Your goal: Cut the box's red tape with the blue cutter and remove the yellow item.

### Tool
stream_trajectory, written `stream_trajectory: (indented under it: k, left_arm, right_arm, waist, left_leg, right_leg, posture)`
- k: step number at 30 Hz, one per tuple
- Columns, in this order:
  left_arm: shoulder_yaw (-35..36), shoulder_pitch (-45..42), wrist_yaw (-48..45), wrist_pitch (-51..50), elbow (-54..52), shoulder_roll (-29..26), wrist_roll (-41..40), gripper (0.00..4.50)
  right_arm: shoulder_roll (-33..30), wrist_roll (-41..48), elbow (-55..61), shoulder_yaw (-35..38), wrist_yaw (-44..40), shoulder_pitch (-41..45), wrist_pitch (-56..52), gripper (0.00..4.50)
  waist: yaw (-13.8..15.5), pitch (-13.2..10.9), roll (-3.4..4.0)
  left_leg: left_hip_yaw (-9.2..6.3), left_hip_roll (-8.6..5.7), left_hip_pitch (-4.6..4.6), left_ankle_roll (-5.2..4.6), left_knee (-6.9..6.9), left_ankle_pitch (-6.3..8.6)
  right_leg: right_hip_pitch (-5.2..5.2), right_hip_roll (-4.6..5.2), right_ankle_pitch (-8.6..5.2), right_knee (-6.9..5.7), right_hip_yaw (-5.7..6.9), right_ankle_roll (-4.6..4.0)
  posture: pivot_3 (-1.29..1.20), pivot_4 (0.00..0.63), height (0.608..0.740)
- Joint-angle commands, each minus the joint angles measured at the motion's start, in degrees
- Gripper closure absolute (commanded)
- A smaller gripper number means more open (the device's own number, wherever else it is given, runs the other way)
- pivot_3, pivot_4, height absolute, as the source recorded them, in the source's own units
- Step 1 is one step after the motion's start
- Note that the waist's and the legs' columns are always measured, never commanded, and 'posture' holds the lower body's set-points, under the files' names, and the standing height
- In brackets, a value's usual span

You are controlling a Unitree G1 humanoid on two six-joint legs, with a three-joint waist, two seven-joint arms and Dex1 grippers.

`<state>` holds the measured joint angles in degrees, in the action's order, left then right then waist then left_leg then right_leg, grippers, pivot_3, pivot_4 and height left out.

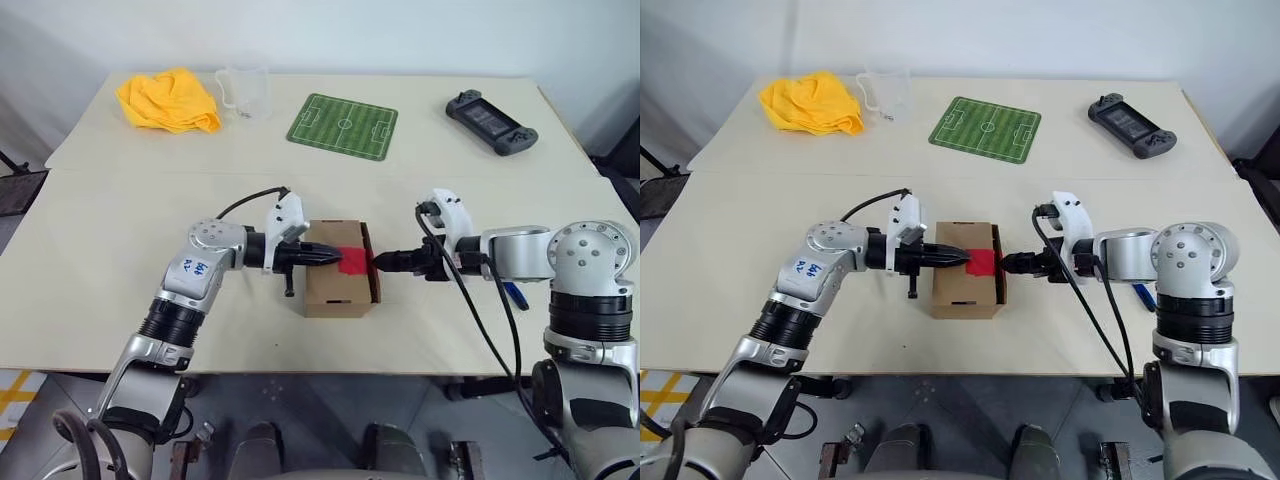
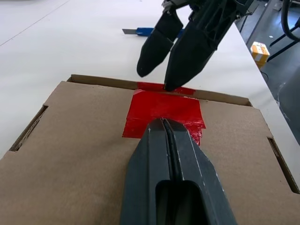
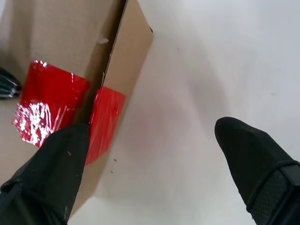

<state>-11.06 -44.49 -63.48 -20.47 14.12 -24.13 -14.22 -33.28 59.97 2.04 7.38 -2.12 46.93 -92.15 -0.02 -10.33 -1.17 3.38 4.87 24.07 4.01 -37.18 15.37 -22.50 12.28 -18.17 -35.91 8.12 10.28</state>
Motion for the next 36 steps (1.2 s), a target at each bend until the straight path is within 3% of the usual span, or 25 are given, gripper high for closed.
stream_trajectory:
  k: [1, 9, 14, 26, 36]
  left_arm:
    - [-0.8, 0.2, -0.3, 0.0, -0.6, 0.2, 0.6, 4.5]
    - [-1.7, 0.6, -0.5, 1.2, 0.5, 0.8, 1.3, 4.5]
    - [-1.9, 0.3, -0.5, 1.7, 1.1, 1.0, 1.8, 4.5]
    - [-1.8, 0.5, -0.7, 1.2, 1.1, 0.4, 1.8, 4.5]
    - [-1.8, 0.6, -1.1, 0.6, 0.1, -0.2, 1.7, 4.5]
  right_arm:
    - [-1.0, -3.8, 2.1, -3.1, -1.5, 1.8, -0.3, 0.03]
    - [1.8, -9.7, 2.1, -8.0, -4.8, 4.5, -0.3, 0.03]
    - [-0.2, -14.9, 1.5, -9.6, -6.7, 3.3, 0.7, 0.03]
    - [-6.1, -21.4, 1.2, -9.7, -13.9, 1.9, 5.0, 0.03]
    - [-6.6, -23.5, -0.3, -6.5, -20.1, 1.1, 9.6, 0.03]
  waist:
    - [0.0, 0.0, 0.0]
    - [-0.1, 0.0, 0.0]
    - [0.0, 0.0, 0.01]
    - [0.1, 0.0, 0.01]
    - [0.0, 0.0, 0.01]
  left_leg:
    - [0.0, 0.0, -0.01, 0.0, -0.01, 0.0]
    - [0.0, 0.0, 0.0, 0.0, -0.03, 0.0]
    - [0.0, 0.0, -0.01, 0.0, -0.03, 0.0]
    - [0.0, 0.0, 0.0, 0.0, -0.06, 0.0]
    - [0.0, 0.0, 0.0, 0.0, -0.04, 0.0]
  right_leg:
    - [0.01, 0.0, 0.0, 0.0, 0.0, 0.0]
    - [0.01, 0.0, 0.0, 0.0, 0.0, 0.0]
    - [0.01, 0.0, 0.0, 0.0, 0.0, 0.0]
    - [0.03, 0.0, 0.0, 0.01, 0.0, 0.0]
    - [0.02, 0.0, 0.0, 0.01, -0.01, 0.0]
  posture:
    - [0.0, 0.15, 0.74]
    - [0.0, 0.15, 0.74]
    - [0.0, 0.15, 0.74]
    - [0.0, 0.15, 0.74]
    - [0.0, 0.15, 0.74]
